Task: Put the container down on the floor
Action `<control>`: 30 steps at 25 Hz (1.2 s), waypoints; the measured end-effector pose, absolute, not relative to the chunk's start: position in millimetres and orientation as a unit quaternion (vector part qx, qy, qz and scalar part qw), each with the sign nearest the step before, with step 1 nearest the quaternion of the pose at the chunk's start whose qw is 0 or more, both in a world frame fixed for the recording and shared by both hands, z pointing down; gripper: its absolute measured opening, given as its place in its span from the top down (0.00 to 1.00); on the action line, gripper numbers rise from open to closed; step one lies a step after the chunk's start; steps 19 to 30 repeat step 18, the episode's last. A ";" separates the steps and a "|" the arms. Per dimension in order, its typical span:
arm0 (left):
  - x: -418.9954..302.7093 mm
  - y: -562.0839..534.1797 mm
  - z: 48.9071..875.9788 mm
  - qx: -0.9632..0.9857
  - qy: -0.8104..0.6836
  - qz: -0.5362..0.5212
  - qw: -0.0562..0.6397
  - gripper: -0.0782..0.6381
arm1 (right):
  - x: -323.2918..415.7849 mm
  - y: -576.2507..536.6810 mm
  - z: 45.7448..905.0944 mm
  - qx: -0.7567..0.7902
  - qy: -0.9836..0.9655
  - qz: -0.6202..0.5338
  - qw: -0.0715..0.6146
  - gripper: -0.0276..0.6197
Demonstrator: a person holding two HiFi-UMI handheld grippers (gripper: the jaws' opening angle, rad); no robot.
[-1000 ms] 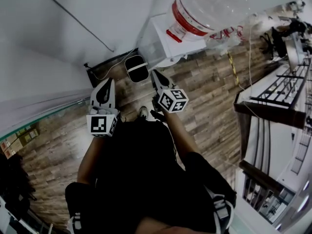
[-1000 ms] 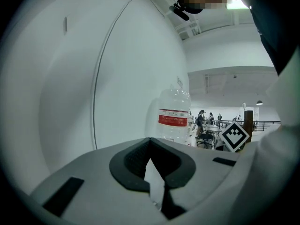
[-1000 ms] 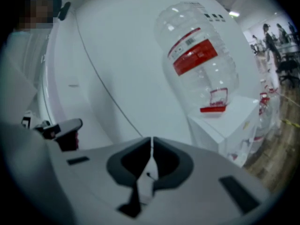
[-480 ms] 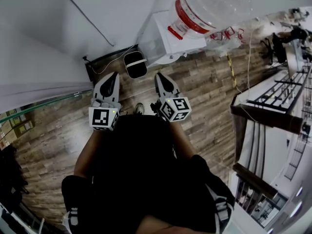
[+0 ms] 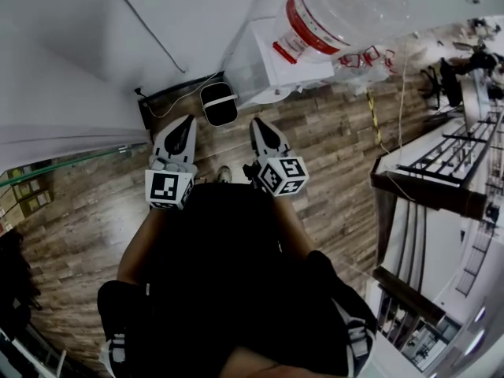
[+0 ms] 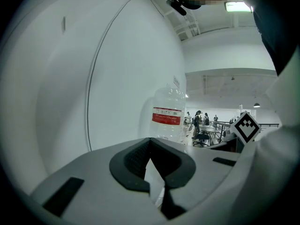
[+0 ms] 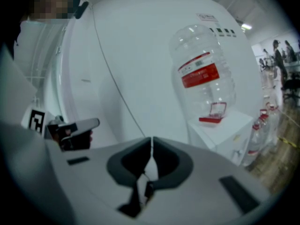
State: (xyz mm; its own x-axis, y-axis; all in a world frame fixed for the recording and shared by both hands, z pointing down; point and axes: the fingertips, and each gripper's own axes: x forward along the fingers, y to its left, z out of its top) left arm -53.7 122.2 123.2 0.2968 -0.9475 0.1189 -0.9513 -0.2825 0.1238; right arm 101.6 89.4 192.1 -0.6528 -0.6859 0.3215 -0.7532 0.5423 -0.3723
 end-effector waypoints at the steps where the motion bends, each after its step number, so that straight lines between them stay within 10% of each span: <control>1: -53.2 122.4 123.7 0.801 -0.592 0.011 0.085 0.85 | 101.1 89.4 192.7 0.410 -0.876 0.244 0.070 0.90; 30: -52.6 120.6 131.6 0.801 -0.591 0.008 0.095 0.85 | 101.9 83.8 196.1 0.407 -0.877 0.245 0.076 0.90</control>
